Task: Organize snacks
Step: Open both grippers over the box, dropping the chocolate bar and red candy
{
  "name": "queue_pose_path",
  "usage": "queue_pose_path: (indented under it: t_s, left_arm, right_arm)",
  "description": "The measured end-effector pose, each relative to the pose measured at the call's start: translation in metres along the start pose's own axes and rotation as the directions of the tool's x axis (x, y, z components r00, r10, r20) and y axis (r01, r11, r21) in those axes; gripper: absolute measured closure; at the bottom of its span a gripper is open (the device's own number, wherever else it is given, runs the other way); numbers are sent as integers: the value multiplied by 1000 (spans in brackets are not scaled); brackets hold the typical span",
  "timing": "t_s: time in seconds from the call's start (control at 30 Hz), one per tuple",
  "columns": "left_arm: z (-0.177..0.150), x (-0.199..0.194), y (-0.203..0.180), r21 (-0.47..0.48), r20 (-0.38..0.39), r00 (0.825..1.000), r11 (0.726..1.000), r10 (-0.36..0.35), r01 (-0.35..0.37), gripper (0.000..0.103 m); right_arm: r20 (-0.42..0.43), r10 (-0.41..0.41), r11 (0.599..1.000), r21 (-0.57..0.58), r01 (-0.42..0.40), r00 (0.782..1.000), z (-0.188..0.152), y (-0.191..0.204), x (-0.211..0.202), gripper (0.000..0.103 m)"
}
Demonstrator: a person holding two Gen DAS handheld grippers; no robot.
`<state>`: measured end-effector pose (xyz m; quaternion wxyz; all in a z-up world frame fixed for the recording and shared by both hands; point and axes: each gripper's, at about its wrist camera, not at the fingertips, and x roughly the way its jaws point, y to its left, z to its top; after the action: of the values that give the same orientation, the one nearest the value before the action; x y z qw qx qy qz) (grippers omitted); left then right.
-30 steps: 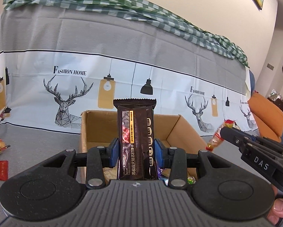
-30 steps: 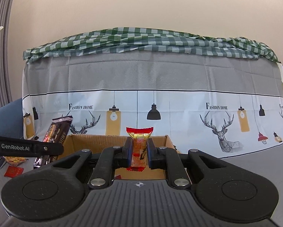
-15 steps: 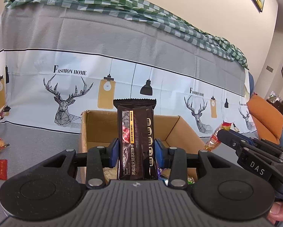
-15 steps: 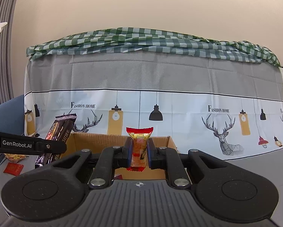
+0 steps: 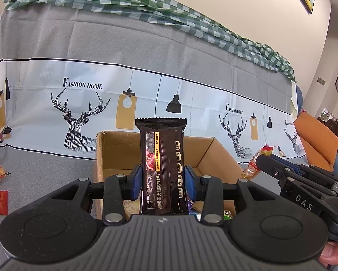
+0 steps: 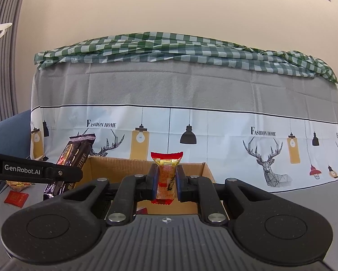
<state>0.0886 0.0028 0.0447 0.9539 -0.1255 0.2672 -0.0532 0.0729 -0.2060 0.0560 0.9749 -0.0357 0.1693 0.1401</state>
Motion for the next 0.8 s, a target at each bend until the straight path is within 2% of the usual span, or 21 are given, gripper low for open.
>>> queue_pose_path:
  t_s: [0.8]
  left_arm:
    - [-1,0,-1,3,4,1000,1000,-7,7,60]
  right_arm:
    - [5,12,1000,-20,-12,1000,-1,2,-1,87]
